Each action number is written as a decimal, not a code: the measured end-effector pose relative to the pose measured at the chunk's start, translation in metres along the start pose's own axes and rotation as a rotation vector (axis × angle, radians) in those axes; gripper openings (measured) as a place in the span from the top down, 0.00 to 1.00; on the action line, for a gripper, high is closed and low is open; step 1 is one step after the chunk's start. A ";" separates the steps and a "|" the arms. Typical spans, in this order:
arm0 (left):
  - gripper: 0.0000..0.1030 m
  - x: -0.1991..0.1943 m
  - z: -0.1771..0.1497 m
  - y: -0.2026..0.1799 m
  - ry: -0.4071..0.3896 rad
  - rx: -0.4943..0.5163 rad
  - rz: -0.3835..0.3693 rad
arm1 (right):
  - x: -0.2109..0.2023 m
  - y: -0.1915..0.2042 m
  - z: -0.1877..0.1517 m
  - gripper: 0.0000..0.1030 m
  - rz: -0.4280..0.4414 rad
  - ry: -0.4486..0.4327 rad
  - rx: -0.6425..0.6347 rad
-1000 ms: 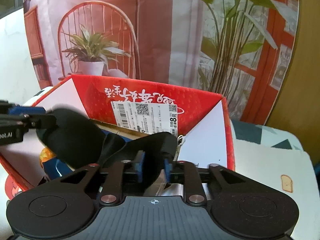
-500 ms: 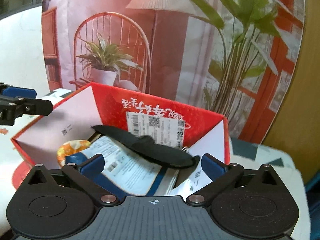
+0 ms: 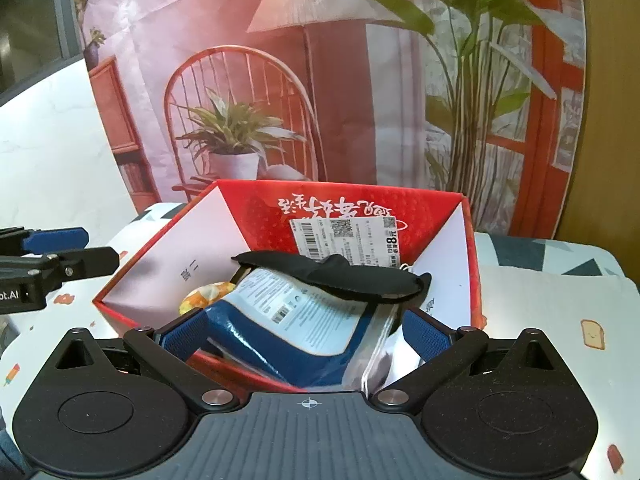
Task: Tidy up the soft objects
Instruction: 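Withdraw both tools from the box toward the black glove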
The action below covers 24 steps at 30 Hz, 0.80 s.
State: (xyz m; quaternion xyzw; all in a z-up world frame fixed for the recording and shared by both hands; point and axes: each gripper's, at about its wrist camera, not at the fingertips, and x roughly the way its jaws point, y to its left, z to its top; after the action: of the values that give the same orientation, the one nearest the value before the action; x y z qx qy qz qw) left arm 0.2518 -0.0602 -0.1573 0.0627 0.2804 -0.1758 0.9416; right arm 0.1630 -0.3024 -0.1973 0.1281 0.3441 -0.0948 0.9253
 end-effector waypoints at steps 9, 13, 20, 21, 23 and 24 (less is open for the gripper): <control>0.33 -0.021 -0.026 0.000 0.023 -0.017 -0.029 | -0.035 0.000 -0.032 0.01 -0.017 -0.112 -0.067; 0.33 -0.027 -0.041 -0.001 0.046 -0.033 -0.055 | -0.049 -0.001 -0.046 0.01 -0.020 -0.150 -0.062; 0.33 -0.045 -0.074 -0.007 0.083 -0.049 -0.096 | -0.071 0.009 -0.072 0.01 0.002 -0.192 -0.042; 0.33 -0.047 -0.080 -0.007 0.090 -0.051 -0.102 | -0.074 0.012 -0.077 0.01 0.012 -0.192 -0.038; 0.33 -0.051 -0.091 -0.009 0.106 -0.055 -0.114 | -0.077 0.019 -0.089 0.01 0.029 -0.184 -0.026; 0.33 -0.052 -0.097 -0.010 0.113 -0.053 -0.119 | -0.078 0.022 -0.096 0.01 0.040 -0.174 -0.019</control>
State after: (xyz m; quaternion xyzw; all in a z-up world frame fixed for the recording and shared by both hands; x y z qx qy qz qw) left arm 0.1586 -0.0329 -0.2096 0.0307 0.3410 -0.2200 0.9134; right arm 0.0520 -0.2458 -0.2118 0.1174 0.2606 -0.0840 0.9546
